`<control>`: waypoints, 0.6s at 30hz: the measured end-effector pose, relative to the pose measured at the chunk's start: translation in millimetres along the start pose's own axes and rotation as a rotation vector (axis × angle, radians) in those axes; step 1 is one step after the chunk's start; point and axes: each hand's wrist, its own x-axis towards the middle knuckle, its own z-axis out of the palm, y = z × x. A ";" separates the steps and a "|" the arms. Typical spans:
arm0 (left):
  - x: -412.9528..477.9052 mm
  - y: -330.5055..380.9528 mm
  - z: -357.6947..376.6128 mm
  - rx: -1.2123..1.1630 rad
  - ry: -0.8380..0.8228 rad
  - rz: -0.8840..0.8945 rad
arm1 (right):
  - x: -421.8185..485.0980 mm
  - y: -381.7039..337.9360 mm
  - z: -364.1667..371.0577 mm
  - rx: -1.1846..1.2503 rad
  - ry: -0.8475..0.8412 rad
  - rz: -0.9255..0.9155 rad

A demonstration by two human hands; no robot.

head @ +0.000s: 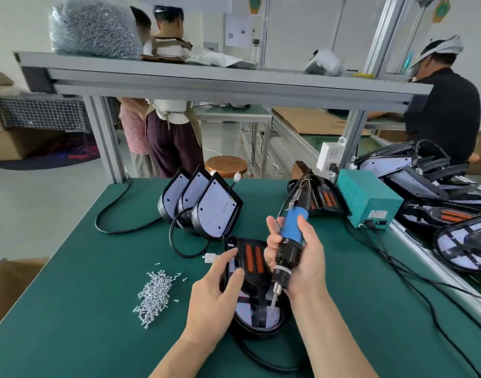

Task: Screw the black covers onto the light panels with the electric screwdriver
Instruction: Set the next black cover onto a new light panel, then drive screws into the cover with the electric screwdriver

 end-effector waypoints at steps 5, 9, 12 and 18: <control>-0.4 0.5 0.9 -0.012 0.002 0.006 | -3.7 -10.8 -0.6 -0.217 0.024 -0.150; 1.4 -5.7 3.0 0.002 0.013 -0.004 | -7.5 -43.3 3.6 -0.315 0.175 -0.411; 3.1 -7.2 5.3 0.016 0.027 -0.015 | -7.8 -76.7 18.9 -0.293 0.265 -0.619; 2.4 -8.3 5.1 0.042 0.028 -0.009 | 2.8 -80.9 27.8 -0.078 0.188 -0.556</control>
